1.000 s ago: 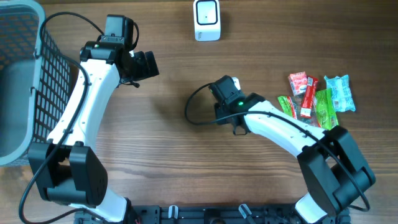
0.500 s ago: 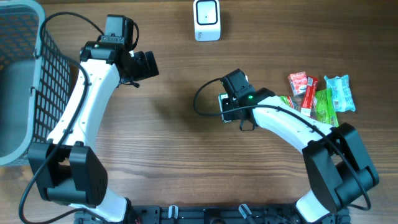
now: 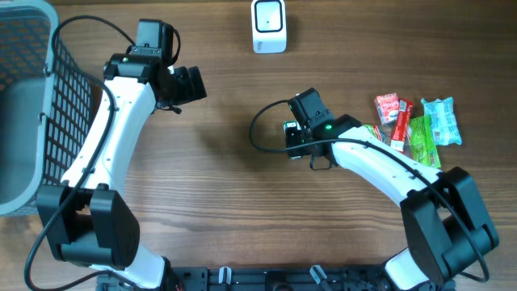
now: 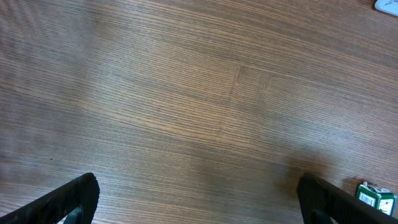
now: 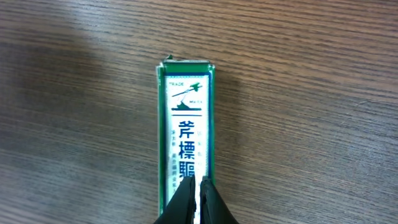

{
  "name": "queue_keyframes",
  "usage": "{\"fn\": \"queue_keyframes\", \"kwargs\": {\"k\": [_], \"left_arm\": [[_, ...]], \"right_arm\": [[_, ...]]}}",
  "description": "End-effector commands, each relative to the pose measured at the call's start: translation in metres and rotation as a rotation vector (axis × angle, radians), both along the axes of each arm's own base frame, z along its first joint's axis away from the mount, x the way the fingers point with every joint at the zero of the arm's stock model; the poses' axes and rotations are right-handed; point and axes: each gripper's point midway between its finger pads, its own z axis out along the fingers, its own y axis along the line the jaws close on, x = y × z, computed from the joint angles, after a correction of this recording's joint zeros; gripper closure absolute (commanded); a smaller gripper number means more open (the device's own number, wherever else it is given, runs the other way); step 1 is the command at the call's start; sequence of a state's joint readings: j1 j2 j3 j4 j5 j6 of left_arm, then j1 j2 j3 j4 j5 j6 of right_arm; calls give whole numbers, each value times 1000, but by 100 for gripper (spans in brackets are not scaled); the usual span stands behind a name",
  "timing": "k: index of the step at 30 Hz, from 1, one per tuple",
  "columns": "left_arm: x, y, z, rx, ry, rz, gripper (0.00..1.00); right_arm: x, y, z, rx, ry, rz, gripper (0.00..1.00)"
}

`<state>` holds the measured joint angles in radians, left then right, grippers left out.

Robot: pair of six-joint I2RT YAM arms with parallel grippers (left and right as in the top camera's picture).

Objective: Scan the item barcode

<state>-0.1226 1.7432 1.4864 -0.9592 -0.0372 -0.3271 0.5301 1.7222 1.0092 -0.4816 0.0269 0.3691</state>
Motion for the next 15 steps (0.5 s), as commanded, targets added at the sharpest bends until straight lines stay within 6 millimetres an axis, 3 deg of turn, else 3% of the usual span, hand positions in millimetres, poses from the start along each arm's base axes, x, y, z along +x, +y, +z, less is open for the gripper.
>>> {"fn": "queue_keyframes", "kwargs": {"k": [1,5,11,15], "left_arm": [[0,2,-3,11,4,0,0],[0,2,-3,11,4,0,0],[0,2,-3,11,4,0,0],[0,2,-3,11,4,0,0]], "right_arm": [[-5,-10,-9,-38,-7,-12,93],[-12,-6,-18,-6,7,3,93],[-8,-26,-19,-100,-22,-35,92],[-8,-28,-20,-111,-20,-38,92]]}}
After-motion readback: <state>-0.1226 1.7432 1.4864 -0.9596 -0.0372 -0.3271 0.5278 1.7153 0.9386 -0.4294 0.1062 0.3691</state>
